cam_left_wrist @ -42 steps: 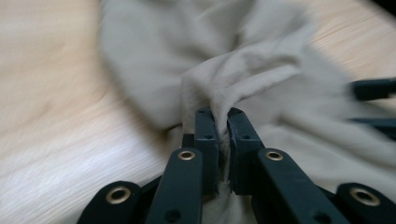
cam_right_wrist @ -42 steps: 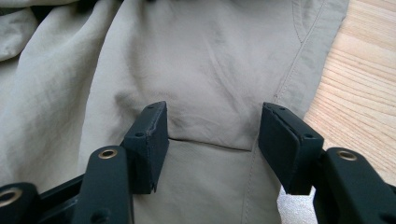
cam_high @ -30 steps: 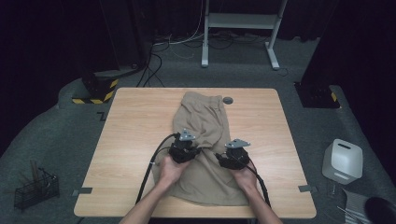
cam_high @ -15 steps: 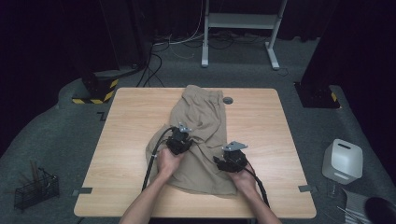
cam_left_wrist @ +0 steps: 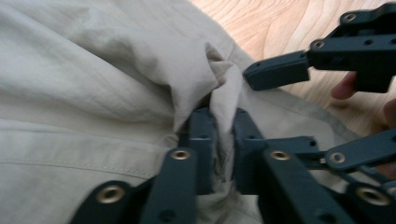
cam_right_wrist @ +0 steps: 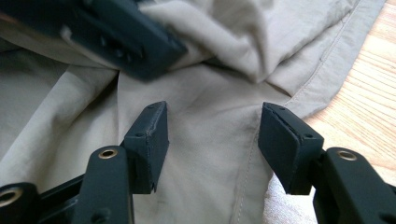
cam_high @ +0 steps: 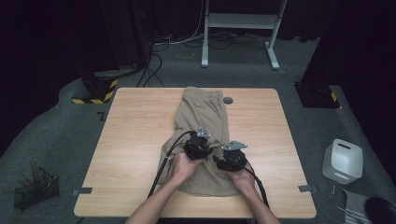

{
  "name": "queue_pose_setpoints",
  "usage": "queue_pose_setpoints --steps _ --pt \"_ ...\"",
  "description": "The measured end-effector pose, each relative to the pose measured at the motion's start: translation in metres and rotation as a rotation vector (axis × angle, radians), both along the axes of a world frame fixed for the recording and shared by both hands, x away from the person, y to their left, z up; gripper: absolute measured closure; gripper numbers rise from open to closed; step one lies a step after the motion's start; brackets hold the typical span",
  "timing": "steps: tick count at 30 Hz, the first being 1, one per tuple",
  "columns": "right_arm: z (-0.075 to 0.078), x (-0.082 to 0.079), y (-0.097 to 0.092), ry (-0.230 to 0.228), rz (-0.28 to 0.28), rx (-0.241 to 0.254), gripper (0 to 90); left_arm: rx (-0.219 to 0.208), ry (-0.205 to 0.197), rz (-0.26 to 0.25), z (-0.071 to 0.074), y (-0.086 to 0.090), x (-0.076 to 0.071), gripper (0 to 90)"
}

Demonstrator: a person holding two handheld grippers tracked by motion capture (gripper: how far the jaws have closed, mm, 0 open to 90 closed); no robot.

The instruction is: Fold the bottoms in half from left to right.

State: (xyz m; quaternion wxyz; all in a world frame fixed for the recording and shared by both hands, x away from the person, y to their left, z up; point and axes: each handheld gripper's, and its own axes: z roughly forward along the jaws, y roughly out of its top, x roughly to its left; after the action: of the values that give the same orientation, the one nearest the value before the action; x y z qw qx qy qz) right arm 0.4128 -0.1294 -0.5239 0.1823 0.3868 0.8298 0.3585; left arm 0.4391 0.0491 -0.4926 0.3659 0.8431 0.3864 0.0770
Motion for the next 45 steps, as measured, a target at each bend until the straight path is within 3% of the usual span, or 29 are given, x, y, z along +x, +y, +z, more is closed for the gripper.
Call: queue_pose_setpoints --steps 3,7,11,14,19,20,23,27,30,35,37,39,42,45 --pt "0.000 -0.001 -0.002 0.003 -0.006 0.000 42.6 -0.011 -0.049 0.009 0.010 0.009 -0.008 63.4" --pt "0.001 -0.004 -0.006 0.007 -0.023 0.001 42.1 -0.027 -0.130 0.044 0.032 0.036 -0.022 48.1" --pt "0.002 -0.007 -0.010 0.020 -0.027 0.010 41.4 -0.042 -0.154 0.097 0.042 0.068 -0.031 44.3" --pt "0.005 -0.013 -0.013 0.020 -0.021 0.014 41.4 -0.010 -0.167 0.145 0.038 0.089 -0.034 42.1" --pt "0.015 -0.030 -0.019 0.003 -0.001 0.028 41.6 0.045 -0.165 0.254 0.019 0.119 -0.035 39.9" --pt "0.017 -0.033 -0.021 -0.004 0.006 0.031 41.8 0.056 -0.168 0.273 0.014 0.125 -0.035 40.2" --pt "0.018 -0.042 -0.024 0.002 0.019 0.043 42.1 0.026 -0.117 0.296 0.000 0.136 -0.033 40.9" --pt "0.011 -0.044 -0.020 0.029 0.036 0.005 42.5 -0.007 -0.058 0.288 -0.015 0.135 -0.028 46.7" --pt "0.004 -0.040 -0.016 0.033 0.035 -0.015 43.7 0.008 -0.047 0.277 -0.020 0.129 -0.023 55.0" --pt "0.002 -0.023 -0.012 0.023 0.037 -0.006 45.1 0.016 -0.059 0.292 -0.024 0.122 -0.006 64.9" --pt "0.002 -0.010 -0.009 0.019 0.024 -0.002 45.1 0.015 -0.053 0.302 -0.023 0.121 0.001 71.7" --pt "0.001 -0.006 -0.008 0.018 0.019 -0.001 45.1 0.014 -0.063 0.316 -0.018 0.123 0.004 74.8" --pt "0.001 -0.003 -0.007 0.013 0.016 0.001 45.2 -0.009 -0.117 0.286 -0.004 0.125 -0.006 83.4" --pt "0.000 -0.004 -0.008 0.007 0.013 0.005 45.2 -0.037 -0.167 0.237 0.012 0.125 -0.024 85.4"
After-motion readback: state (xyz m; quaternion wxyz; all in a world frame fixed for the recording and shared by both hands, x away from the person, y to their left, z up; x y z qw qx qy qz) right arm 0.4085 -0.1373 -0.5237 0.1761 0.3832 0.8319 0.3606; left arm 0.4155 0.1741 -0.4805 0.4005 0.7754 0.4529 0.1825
